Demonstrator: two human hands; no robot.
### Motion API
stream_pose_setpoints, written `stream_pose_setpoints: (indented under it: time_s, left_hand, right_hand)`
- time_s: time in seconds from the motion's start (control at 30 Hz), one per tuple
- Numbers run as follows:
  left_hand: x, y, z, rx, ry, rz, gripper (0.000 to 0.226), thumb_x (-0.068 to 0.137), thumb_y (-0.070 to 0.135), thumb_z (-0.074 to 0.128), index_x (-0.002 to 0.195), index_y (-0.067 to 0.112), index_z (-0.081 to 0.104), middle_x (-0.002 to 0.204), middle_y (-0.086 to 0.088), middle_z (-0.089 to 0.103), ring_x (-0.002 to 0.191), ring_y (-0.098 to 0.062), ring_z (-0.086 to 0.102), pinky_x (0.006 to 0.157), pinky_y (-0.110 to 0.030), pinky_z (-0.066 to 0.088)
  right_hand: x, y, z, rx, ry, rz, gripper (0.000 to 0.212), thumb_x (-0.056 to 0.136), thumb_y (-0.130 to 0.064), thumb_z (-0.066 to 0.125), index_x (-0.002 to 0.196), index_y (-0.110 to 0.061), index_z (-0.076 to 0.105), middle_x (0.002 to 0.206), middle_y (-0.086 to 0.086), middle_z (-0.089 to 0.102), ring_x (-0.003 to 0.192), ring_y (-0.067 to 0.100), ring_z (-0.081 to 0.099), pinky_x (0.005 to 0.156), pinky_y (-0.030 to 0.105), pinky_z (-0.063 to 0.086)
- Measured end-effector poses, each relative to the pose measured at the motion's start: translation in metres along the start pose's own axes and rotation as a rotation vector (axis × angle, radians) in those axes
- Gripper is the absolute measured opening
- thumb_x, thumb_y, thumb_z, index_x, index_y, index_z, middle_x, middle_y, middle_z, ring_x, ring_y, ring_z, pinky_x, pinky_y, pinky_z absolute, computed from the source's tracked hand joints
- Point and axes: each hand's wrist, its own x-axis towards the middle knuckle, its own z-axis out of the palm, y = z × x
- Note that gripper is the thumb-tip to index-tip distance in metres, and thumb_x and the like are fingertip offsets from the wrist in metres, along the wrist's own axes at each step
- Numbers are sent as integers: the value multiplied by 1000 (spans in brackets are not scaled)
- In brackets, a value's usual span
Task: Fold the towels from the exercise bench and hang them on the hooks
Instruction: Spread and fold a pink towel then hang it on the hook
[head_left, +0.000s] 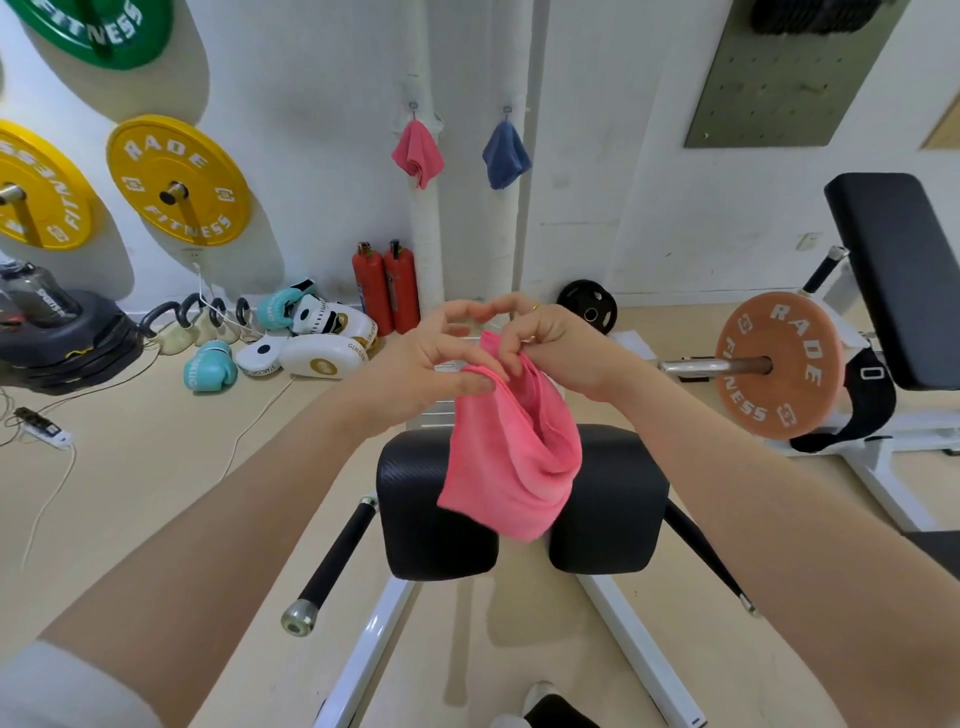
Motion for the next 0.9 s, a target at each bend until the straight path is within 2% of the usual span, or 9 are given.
stream_pose_setpoints:
  time_s: [0.13, 0.27, 0.33, 0.43, 0.53, 0.6, 0.7, 0.77, 0.9]
  left_hand:
    - [-1, 8, 3, 57, 105, -13, 30, 76, 13, 72, 72, 42, 72, 123, 15, 40, 120, -4, 41, 105, -24, 33]
    - [-3, 18, 3, -94, 107, -54, 24, 79, 3, 67, 78, 26, 73, 89, 18, 68, 85, 7, 61, 81, -10, 48]
    - [-3, 20, 3, -84, 97, -78, 21, 80, 2, 66, 78, 22, 72, 71, 15, 70, 72, 6, 61, 72, -7, 48]
    - [-2, 16, 6, -52, 139, -89, 25, 80, 4, 67, 74, 28, 72, 65, 16, 69, 69, 6, 59, 70, -7, 47]
    - [-3, 11, 7, -31, 225, -127, 21, 81, 7, 67, 76, 28, 71, 61, 22, 67, 64, 12, 59, 62, 0, 42]
    - [-4, 10, 7, -37, 259, -142, 21, 82, 11, 67, 76, 31, 71, 64, 22, 68, 67, 12, 60, 61, 1, 41]
    - [-6, 12, 7, 40, 281, -113, 24, 83, 12, 66, 77, 35, 70, 64, 27, 67, 71, 17, 58, 64, 1, 40]
    - [-6, 13, 5, 134, 294, -86, 18, 82, 14, 67, 84, 32, 72, 73, 20, 70, 76, 13, 59, 70, -2, 43]
    - [-9, 12, -2, 188, 323, -81, 13, 81, 14, 68, 85, 25, 73, 78, 14, 68, 71, 14, 56, 67, -2, 41]
  right_hand:
    - [-4, -7, -2, 28, -10, -24, 45, 78, 15, 51, 50, -20, 56, 124, -16, 45, 105, -22, 41, 93, 1, 32]
    - [-6, -13, -6, 33, -4, -57, 52, 77, 15, 50, 46, -26, 56, 132, -12, 45, 129, 8, 37, 100, 15, 31]
    - [-6, -16, -5, 23, -14, -42, 58, 73, 19, 47, 45, -30, 57, 133, -11, 45, 131, 10, 35, 100, 14, 31]
    - [-6, -16, -5, -166, 5, -43, 48, 75, 17, 44, 56, -24, 60, 137, -5, 42, 124, -1, 37, 98, 10, 31]
    - [-7, -10, -6, -499, 15, 20, 38, 78, 6, 44, 76, -23, 70, 144, -3, 36, 134, 9, 27, 104, 23, 25]
    - [-9, -4, 0, -529, -26, 81, 35, 82, 0, 45, 91, -19, 73, 148, -3, 32, 136, 13, 27, 108, 27, 25]
    - [-14, -1, 14, -275, -51, 162, 31, 90, 0, 44, 105, -8, 69, 128, -4, 43, 113, 10, 44, 97, 25, 36]
    - [-14, 0, 20, -136, -104, 243, 27, 92, -3, 42, 90, -8, 69, 96, -2, 53, 84, 11, 47, 75, 22, 39]
    - [-8, 3, 33, -468, -251, 294, 30, 91, -3, 43, 63, -13, 49, 67, -2, 44, 61, 10, 36, 60, 15, 32]
